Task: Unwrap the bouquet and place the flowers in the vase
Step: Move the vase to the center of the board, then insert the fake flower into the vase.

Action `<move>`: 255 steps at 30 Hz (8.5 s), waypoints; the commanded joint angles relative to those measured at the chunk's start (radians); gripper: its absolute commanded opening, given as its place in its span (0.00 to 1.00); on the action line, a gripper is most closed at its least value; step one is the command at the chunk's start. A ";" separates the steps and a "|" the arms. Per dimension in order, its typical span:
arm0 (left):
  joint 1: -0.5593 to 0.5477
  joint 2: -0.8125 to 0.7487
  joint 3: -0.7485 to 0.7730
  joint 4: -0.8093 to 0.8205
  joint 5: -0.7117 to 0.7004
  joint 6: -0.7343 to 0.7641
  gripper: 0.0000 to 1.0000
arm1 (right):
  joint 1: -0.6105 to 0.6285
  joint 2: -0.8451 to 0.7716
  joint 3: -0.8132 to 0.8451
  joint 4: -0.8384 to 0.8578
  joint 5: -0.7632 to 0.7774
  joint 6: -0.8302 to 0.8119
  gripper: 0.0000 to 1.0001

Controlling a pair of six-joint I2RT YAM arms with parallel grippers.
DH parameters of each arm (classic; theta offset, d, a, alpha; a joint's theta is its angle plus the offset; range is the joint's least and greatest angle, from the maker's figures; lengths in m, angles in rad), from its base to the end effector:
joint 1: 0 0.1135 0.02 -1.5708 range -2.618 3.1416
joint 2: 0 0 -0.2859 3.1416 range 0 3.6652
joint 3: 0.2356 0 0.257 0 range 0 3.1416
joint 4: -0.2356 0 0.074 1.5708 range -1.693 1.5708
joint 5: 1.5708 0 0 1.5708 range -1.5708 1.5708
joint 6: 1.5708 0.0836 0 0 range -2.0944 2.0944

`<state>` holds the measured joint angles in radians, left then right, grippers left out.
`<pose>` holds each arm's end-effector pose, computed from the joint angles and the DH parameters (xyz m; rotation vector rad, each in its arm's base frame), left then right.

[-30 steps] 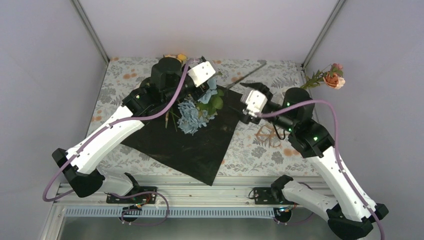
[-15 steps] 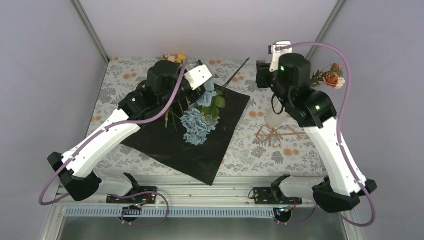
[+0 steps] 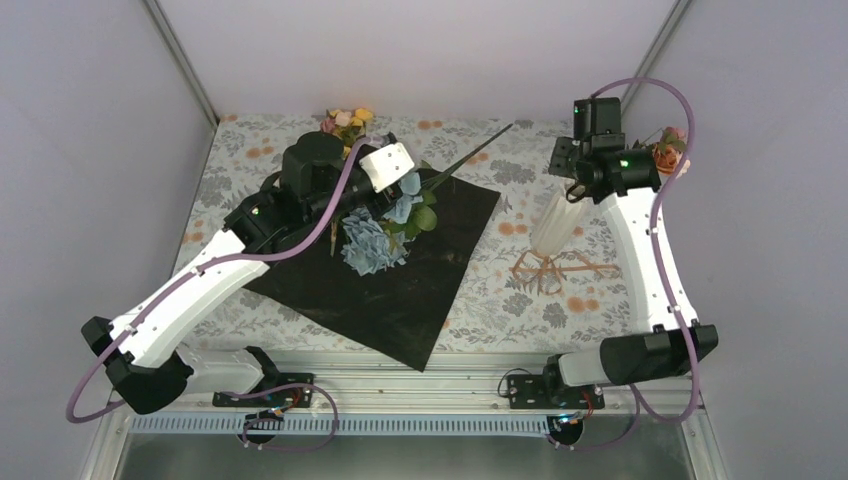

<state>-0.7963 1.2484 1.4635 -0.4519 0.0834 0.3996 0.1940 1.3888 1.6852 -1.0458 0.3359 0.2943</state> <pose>0.2144 -0.2291 0.4597 1.0741 1.4707 -0.3569 0.3013 0.0311 0.4209 0.2808 2.2555 -0.1343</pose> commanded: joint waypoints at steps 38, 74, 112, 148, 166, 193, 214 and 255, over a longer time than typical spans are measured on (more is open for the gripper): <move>0.000 -0.076 -0.086 0.053 0.016 0.015 0.02 | -0.154 0.265 0.216 -0.022 -0.191 -0.123 0.04; 0.002 -0.062 -0.082 0.029 0.084 0.029 0.02 | -0.040 0.693 0.508 0.121 -0.166 -0.305 0.06; 0.008 0.012 0.020 -0.033 0.136 -0.037 0.02 | 0.014 0.334 0.346 0.163 -0.544 -0.437 0.58; 0.081 0.060 0.326 -0.264 0.329 -0.376 0.02 | 0.499 -0.408 -0.857 1.220 -0.548 -1.757 0.82; 0.081 0.053 0.360 -0.278 0.415 -0.408 0.02 | 0.521 -0.450 -0.864 1.174 -0.498 -1.794 0.89; 0.082 0.056 0.357 -0.238 0.526 -0.468 0.02 | 0.524 -0.344 -0.811 1.205 -0.551 -1.840 0.64; 0.088 0.076 0.454 -0.258 0.348 -0.448 0.33 | 0.524 -0.262 -0.707 1.113 -0.593 -1.522 0.04; 0.086 -0.203 -0.381 -0.002 -0.386 -0.276 1.00 | -0.045 0.226 -0.058 1.148 -0.306 -0.428 0.04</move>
<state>-0.7136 1.0630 1.1015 -0.5129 -0.2863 0.1116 0.1730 1.5795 1.5673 0.0498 -0.0074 -0.1753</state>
